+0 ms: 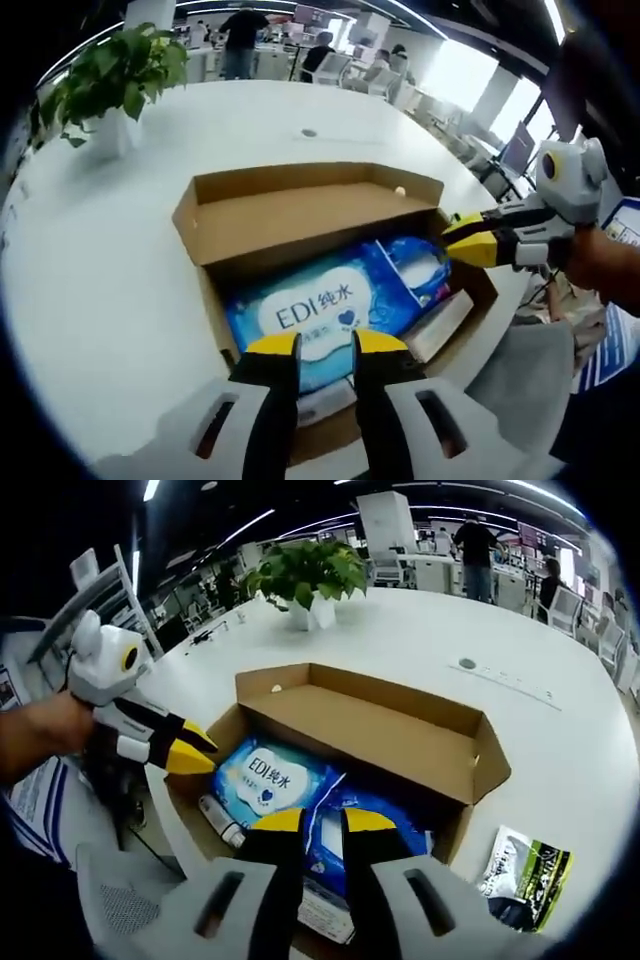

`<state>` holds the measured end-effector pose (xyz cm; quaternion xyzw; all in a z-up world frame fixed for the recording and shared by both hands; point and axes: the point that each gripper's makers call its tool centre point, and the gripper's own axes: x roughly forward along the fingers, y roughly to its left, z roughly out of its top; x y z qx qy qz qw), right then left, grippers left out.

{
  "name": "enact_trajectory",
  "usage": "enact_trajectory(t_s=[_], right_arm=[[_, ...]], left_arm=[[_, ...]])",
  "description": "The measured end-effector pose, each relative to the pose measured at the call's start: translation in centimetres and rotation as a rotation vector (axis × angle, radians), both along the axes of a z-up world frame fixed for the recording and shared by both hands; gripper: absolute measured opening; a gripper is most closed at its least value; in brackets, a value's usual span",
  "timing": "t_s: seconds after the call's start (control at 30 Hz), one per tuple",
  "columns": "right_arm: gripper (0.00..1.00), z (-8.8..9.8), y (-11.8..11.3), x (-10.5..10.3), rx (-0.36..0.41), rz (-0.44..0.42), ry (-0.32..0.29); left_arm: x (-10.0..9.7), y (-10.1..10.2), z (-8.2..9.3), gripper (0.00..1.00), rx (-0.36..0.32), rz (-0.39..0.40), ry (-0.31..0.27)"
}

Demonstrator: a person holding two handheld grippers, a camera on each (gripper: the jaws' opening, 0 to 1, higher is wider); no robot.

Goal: Operate the shoe box by opening the lid, removing the specified soft item, and placing it in the target area until the item is outside and the box remains undamaged.

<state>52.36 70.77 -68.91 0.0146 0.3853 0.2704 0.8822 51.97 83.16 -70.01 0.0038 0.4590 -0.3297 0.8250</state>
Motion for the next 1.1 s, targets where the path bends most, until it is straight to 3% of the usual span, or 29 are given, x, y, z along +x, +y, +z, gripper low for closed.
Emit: enact_trajectory(t_s=[0.3, 0.7, 1.1], right_arm=[[0.12, -1.9, 1.8, 0.5, 0.003, 0.029, 0.034], [0.11, -5.0, 2.4, 1.0, -0.016, 0.044, 0.095], [0.06, -6.2, 3.1, 1.3, -0.014, 0.058, 0.115]], left_arm=[[0.1, 0.2, -1.3, 0.18, 0.005, -0.01, 0.023], [0.4, 0.2, -2.2, 0.18, 0.007, -0.013, 0.04], [0.2, 0.2, -2.5, 0.18, 0.007, -0.011, 0.048]])
